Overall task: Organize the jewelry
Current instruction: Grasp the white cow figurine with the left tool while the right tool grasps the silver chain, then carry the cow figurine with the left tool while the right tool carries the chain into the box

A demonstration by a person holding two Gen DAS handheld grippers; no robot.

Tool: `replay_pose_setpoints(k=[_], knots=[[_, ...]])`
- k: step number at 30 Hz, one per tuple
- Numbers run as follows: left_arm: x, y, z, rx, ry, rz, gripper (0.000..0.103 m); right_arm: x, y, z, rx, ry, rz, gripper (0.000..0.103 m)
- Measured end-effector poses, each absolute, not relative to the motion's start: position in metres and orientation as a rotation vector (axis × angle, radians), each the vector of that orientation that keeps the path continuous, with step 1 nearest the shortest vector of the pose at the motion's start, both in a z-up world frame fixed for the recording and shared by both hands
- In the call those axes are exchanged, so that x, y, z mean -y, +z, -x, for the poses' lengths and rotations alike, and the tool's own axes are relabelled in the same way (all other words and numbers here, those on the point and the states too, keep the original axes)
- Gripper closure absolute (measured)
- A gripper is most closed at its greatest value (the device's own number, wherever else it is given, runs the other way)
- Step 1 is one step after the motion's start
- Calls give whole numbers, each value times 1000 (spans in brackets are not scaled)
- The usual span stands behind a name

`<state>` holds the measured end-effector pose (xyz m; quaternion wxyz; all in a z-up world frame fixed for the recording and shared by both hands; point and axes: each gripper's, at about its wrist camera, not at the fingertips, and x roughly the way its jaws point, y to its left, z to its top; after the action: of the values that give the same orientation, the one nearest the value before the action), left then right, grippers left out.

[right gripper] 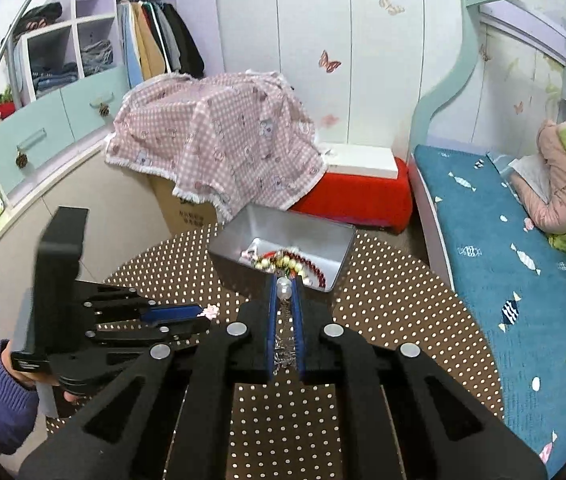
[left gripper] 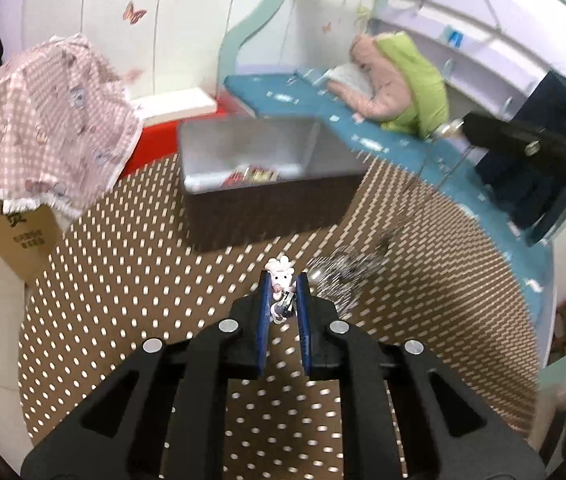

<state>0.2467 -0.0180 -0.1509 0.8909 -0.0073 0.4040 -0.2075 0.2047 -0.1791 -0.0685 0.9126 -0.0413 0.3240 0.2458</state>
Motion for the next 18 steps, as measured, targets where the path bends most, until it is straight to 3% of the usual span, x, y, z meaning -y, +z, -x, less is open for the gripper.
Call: replay_pose_setpoints(k=[9, 18], knots=[[19, -67, -250, -722, -512, 40, 90, 182, -14, -193, -556, 501, 75, 97], [17, -27, -262, -689, -550, 66, 90, 169, 34, -197, -476, 504, 101, 97]])
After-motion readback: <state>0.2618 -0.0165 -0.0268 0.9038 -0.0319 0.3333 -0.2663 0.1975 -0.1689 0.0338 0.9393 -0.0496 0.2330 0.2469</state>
